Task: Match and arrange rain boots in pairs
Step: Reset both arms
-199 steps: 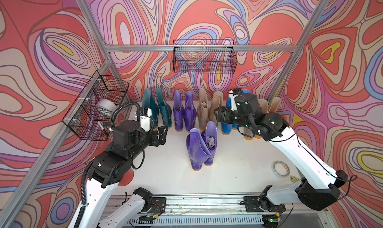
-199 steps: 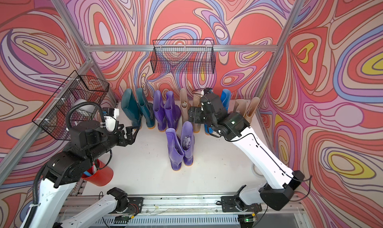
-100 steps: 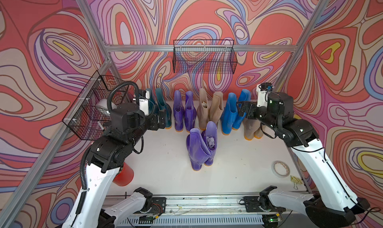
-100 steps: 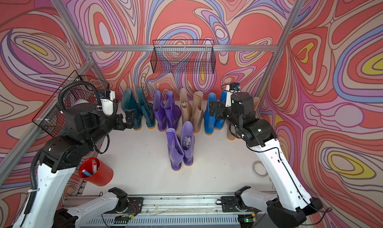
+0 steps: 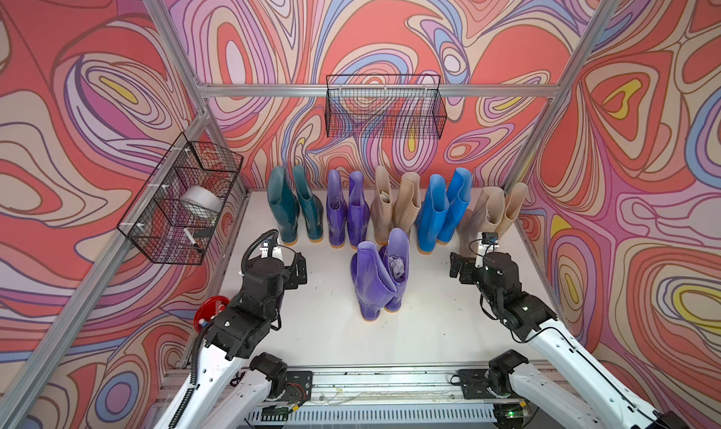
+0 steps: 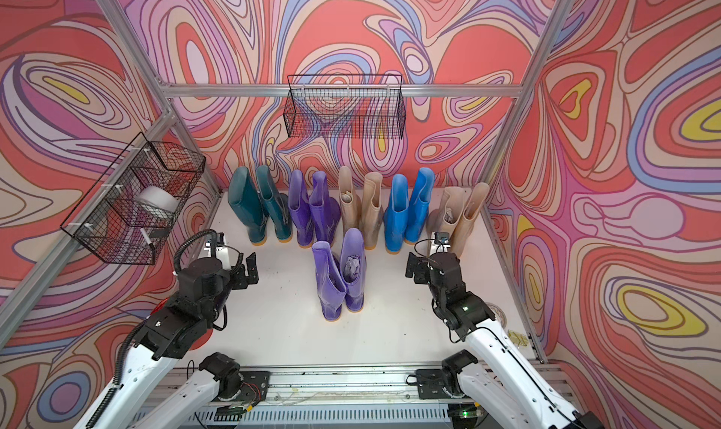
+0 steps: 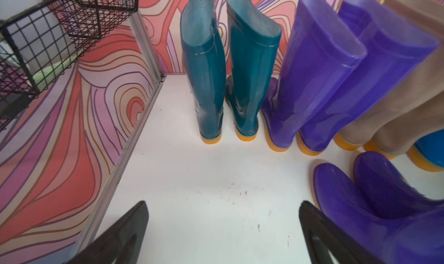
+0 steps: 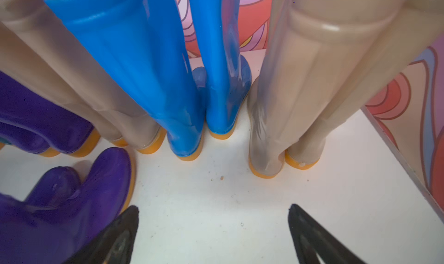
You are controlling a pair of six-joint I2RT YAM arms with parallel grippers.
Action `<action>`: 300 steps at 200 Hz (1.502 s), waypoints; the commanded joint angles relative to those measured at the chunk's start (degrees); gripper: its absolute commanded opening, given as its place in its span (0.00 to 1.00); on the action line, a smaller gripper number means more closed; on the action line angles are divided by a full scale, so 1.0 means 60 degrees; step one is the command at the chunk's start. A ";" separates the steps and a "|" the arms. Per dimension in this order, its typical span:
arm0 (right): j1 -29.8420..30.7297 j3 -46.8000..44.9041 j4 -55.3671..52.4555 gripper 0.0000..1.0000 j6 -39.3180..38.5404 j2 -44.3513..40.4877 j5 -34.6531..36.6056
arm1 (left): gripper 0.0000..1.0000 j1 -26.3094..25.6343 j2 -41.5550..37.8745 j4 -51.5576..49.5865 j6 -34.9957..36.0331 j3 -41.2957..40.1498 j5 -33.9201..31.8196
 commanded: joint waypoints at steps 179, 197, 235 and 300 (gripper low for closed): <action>-0.2331 -0.2325 0.8790 0.98 -0.1935 0.4418 -0.1168 | 1.00 0.3312 0.5979 1.2612 0.1333 -0.4798 0.2913; -0.2554 -0.2162 0.9512 0.98 -0.1959 0.5168 -0.1429 | 1.00 0.3324 0.6150 1.2784 0.1643 -0.4729 0.3172; -0.3144 -0.1929 1.0921 0.98 -0.2047 0.6504 -0.2078 | 1.00 0.3469 0.6987 1.4198 0.2097 -0.4971 0.3897; -0.3660 -0.1824 1.3727 0.98 -0.1953 0.9001 -0.3278 | 1.00 0.3519 0.8685 1.5731 0.2285 -0.4927 0.4345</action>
